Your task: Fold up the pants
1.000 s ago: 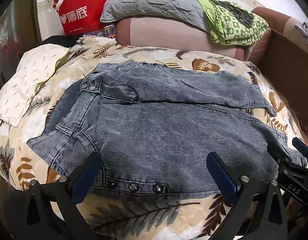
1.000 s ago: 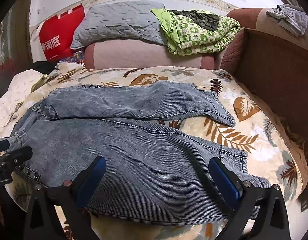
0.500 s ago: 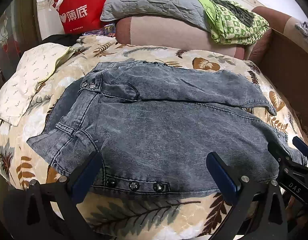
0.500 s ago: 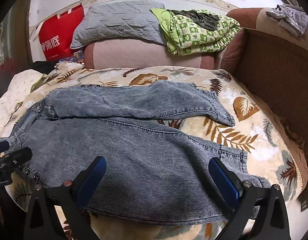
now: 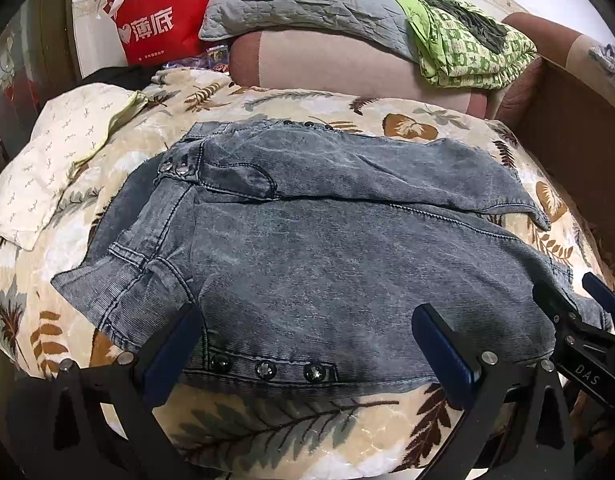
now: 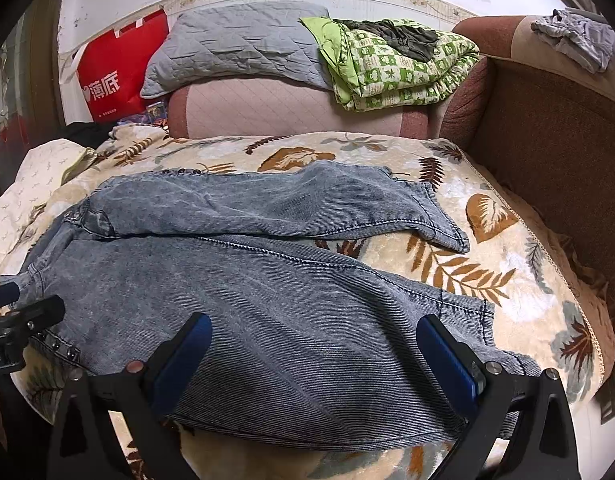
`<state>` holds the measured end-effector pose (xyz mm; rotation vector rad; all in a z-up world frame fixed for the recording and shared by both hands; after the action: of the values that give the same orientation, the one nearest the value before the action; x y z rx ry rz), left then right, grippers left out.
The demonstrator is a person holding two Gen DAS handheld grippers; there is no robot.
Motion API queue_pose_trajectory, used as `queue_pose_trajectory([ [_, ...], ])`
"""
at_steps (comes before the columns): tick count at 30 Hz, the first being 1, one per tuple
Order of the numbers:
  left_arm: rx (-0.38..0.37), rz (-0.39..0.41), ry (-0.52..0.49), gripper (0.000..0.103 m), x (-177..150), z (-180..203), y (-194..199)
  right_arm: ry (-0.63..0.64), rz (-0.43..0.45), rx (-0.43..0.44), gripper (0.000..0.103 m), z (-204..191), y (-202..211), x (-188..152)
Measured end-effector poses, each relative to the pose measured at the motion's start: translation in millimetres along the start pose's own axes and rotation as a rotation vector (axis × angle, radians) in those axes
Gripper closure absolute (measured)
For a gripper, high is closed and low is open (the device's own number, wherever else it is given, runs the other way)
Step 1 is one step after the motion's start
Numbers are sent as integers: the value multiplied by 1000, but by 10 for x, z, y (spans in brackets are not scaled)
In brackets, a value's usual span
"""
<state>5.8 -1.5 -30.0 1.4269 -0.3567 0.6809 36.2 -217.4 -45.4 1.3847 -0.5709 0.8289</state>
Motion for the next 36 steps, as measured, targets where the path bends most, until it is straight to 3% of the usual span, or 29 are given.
queue_pose_trajectory([
  [2, -30, -18, 31, 0, 4, -62, -12, -6, -2, 8, 0, 8, 2, 1],
  [6, -72, -54, 204, 0, 33, -493, 8, -49, -21, 60, 0, 69, -12, -24],
  [11, -8, 0, 454, 0, 19, -1302, 81, -113, -41, 123, 0, 165, -15, -55],
  [15, -21, -23, 589, 0, 23, -1713, -48, -206, -76, 258, 0, 271, 18, -70],
  [17, -34, -19, 642, 0, 21, -1832, -106, -330, -93, 317, 0, 537, 101, -159],
  [23, -66, -59, 695, 0, -19, -1942, -381, -780, -163, 356, 1, 1578, 267, -737],
  [26, -46, -48, 681, 0, -2, -1927, -415, -894, -209, 326, 6, 1883, 233, -950],
  [32, -21, -36, 607, 0, -28, -1840, -442, -923, -259, 313, 20, 1899, -35, -985],
  [35, -1, -38, 585, 0, -38, -1801, -449, -827, -265, 287, 39, 1786, -136, -886],
  [36, 2, -41, 585, 0, -34, -1800, -450, -803, -257, 284, 51, 1773, -160, -883],
])
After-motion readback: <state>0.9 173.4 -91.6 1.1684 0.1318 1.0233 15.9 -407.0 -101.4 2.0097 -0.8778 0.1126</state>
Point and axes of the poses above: each gripper's, at about its wrist camera, not at the fingertips, and y roughly against the way its jaws point, z to its right, x to its top, the point moved 2 cm from there along -y, roughly the way its jaws point, and after that the axes turned 6 degrees about y, right-handed, at the moved point
